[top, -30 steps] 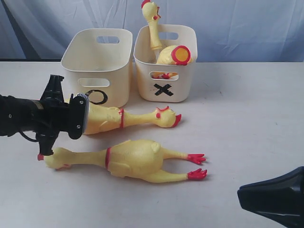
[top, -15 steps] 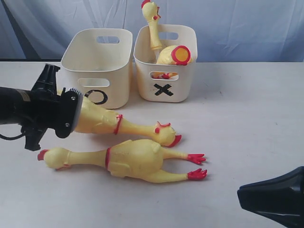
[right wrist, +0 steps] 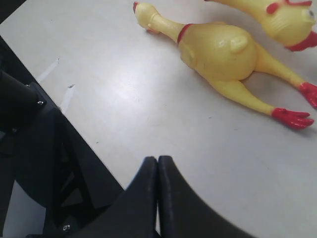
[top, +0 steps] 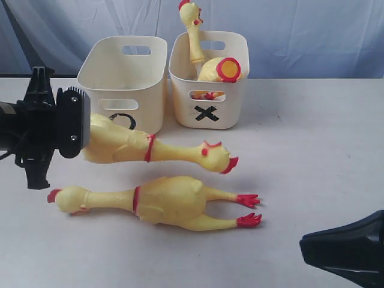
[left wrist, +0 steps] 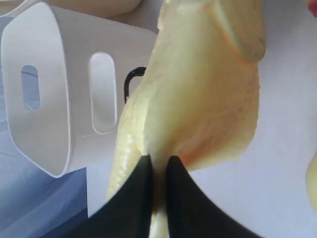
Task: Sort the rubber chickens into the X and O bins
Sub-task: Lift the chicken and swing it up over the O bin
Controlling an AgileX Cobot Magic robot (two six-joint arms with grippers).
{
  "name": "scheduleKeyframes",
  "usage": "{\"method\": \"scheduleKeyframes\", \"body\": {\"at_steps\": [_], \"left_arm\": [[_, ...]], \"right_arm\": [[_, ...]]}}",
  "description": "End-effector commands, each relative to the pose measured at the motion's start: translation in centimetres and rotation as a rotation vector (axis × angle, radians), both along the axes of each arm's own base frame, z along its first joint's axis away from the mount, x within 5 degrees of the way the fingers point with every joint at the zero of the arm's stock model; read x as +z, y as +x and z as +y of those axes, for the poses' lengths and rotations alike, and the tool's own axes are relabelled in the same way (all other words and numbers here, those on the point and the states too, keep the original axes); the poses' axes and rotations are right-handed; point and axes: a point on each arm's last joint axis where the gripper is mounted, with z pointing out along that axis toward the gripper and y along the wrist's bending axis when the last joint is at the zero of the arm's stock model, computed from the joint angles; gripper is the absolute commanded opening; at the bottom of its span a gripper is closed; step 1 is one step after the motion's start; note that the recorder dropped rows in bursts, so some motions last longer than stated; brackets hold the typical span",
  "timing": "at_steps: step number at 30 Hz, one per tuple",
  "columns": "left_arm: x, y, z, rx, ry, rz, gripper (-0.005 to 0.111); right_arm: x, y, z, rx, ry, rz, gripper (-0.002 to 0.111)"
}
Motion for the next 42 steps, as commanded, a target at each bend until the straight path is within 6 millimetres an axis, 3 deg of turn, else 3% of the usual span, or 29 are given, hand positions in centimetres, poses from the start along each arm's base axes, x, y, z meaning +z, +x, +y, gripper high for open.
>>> {"method": "scheduleKeyframes", "body": {"at_steps": [1,13,26,30,42], "left_arm": [[1.3,-0.4,-0.1,0.063,-0.108,-0.024,0.0],[4.0,-0.7,0.2,0.222,-0.347,-0.098,0.0],[8.6,0.9,0.5,0.414,-0.647,-0.214,0.0],[9.2,2.1,0.1,0.47,-0.741,-0.185,0.0],[8.5,7.8,-1.8,0.559,-0.845,-0.106,0.0]], "right_arm": [[0.0,0.0,0.0,-0.004,0.005,-0.01,-0.001],[0.0,-0.1,0.0,-0.002,0.005,-0.008,-0.001],[0.0,-0.1,0.0,-0.002,0.005,-0.008,-0.001],[0.0,-0.1,0.0,-0.002,0.005,-0.008,-0.001],[0.0,0.0,0.0,-0.003,0.005,-0.009,-0.001]]}}
